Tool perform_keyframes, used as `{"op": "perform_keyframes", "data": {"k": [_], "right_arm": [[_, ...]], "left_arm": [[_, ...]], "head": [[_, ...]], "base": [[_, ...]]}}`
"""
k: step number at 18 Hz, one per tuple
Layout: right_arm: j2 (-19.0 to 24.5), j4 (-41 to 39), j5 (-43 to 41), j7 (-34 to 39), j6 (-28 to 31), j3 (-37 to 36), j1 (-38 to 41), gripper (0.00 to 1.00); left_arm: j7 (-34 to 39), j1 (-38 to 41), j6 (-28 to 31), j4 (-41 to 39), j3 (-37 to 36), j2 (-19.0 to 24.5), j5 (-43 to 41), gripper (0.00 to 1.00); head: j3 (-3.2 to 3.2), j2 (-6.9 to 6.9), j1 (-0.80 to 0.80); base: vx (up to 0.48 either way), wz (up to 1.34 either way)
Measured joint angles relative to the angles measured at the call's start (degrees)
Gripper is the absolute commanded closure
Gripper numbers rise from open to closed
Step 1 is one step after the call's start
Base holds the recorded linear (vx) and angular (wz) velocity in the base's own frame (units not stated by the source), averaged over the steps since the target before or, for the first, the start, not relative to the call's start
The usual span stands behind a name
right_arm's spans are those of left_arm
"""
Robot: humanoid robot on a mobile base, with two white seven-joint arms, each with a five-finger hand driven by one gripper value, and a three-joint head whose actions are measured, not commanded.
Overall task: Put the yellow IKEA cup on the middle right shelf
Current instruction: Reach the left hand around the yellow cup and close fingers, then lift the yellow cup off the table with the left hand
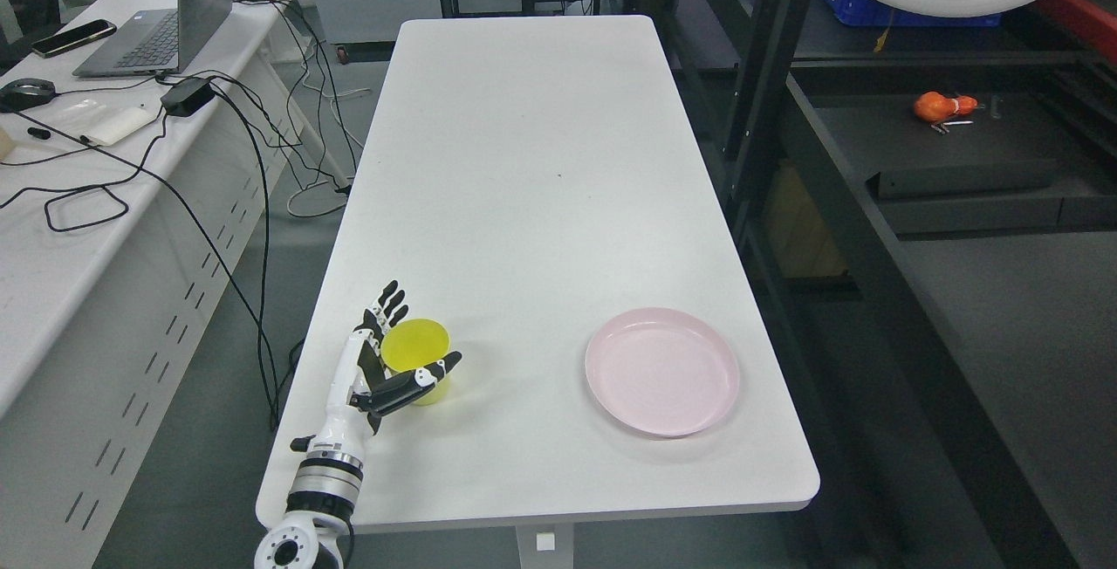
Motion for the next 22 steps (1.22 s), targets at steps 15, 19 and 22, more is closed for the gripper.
{"op": "perform_keyframes", "data": {"k": [15, 19, 22], "right_arm": [[0.0, 0.0, 0.0, 0.0, 0.0, 0.0, 0.0, 0.01], [0.0, 0.0, 0.0, 0.0, 0.0, 0.0, 0.0, 0.01], [0.0, 0.0, 0.0, 0.0, 0.0, 0.0, 0.0, 0.01]], "left_arm": [[-0.1, 1.6, 1.0, 0.6, -4.7, 0.0, -0.1, 0.03], [-0.1, 2.0, 2.8, 0.5, -5.0, -0.2, -0.1, 0.17], [-0.1, 2.2, 3.1, 0.4, -4.7, -0.7, 0.1, 0.37]], "head": [[0.00, 0.00, 0.00], [0.00, 0.00, 0.00], [0.00, 0.00, 0.00]], "base": [[0.000, 0.00], [0.000, 0.00], [0.000, 0.00]]}}
